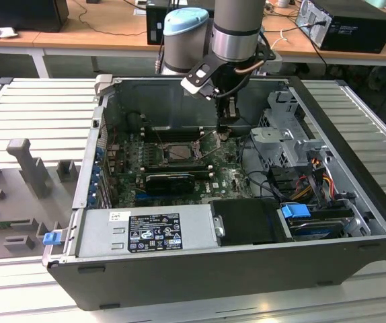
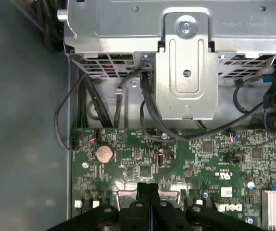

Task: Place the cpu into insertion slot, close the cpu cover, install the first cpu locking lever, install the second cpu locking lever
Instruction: 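Close the cpu cover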

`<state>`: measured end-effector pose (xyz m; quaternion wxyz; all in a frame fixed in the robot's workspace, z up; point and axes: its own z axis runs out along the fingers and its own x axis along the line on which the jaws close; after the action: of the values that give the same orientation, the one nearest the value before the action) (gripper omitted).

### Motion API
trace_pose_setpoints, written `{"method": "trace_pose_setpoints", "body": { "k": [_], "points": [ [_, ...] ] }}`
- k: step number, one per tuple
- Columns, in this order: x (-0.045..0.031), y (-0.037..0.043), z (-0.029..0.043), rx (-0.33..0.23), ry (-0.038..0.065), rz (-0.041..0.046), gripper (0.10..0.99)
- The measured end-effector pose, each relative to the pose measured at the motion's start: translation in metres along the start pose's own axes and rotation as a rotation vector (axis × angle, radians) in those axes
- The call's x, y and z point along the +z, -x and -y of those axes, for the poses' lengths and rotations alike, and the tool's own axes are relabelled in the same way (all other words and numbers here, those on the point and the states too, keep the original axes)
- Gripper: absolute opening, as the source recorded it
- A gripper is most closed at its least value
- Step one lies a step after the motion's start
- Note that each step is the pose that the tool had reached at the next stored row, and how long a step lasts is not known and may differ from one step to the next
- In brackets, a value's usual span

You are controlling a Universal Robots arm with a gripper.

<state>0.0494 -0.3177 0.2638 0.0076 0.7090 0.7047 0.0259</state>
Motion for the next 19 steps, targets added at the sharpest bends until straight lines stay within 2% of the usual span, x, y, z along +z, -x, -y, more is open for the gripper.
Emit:
{"method": "trace_pose_setpoints", "body": {
  "k": [1, 3, 5, 7, 10, 13, 19],
  "points": [
    [0.002, 0.0001, -0.0037, 0.0, 0.0, 0.0001, 0.106],
    [0.0038, 0.0001, -0.0066, -0.003, 0.0, -0.0001, 0.106],
    [0.0086, 0.0002, -0.0096, -0.035, -0.001, -0.0015, 0.106],
    [0.0154, 0.0003, -0.0136, -0.044, -0.002, -0.0019, 0.106],
    [0.0206, 0.0005, -0.0137, -0.045, -0.002, -0.0021, 0.106],
    [0.0222, 0.0005, -0.0094, -0.046, -0.004, -0.002, 0.106],
    [0.022, 0.0001, 0.0054, -0.046, -0.007, -0.0023, 0.106]
  ]
}}
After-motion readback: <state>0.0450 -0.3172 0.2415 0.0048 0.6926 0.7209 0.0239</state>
